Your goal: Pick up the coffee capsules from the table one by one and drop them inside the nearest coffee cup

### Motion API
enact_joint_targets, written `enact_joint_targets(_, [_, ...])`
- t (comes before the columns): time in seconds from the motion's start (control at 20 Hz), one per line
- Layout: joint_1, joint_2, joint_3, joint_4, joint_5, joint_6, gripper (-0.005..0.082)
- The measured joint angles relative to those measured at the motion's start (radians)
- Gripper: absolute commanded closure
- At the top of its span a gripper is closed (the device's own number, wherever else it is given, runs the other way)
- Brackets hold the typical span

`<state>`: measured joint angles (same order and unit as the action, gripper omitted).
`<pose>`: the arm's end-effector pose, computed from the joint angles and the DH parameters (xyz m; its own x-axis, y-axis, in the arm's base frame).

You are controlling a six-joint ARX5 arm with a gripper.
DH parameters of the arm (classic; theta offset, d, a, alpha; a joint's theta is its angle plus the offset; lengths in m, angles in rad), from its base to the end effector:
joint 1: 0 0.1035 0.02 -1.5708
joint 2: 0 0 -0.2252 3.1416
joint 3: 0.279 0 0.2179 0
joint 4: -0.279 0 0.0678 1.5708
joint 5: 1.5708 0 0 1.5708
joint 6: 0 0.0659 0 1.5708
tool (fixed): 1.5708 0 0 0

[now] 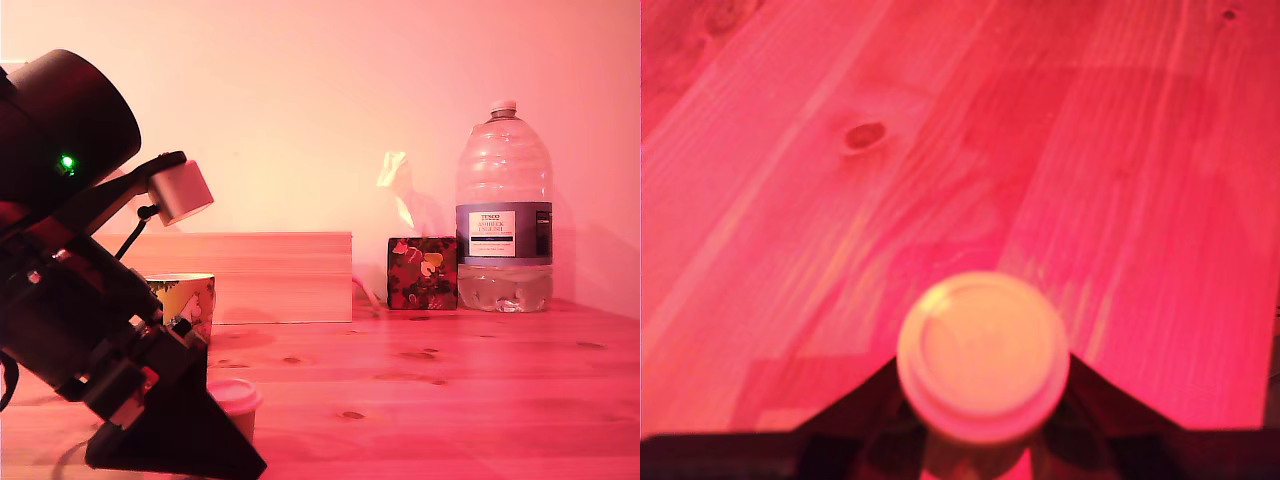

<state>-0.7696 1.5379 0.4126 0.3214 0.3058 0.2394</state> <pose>0.1641 -0.1866 0.0713 0.2657 -0.6767 -0.6867 0.9130 0.4053 -0.0461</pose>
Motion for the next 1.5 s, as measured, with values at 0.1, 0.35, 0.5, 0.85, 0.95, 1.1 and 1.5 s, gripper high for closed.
enact_joint_targets(0.1, [0.000,0.000,0.000,0.000,0.000,0.000,0.0630])
enact_joint_targets(0.35, [0.000,-0.002,0.000,0.000,0.000,-0.006,0.0647])
enact_joint_targets(0.5, [0.000,-0.023,0.000,-0.016,-0.025,-0.032,0.0647])
enact_joint_targets(0.85, [0.056,-0.192,0.000,-0.061,-0.059,-0.110,0.0647])
enact_joint_targets(0.95, [0.100,-0.247,0.000,-0.076,-0.070,-0.130,0.0647])
enact_joint_targets(1.1, [0.175,-0.340,0.000,-0.103,-0.076,-0.132,0.0647])
enact_joint_targets(1.5, [0.420,-0.517,0.000,-0.161,-0.079,-0.189,0.0647])
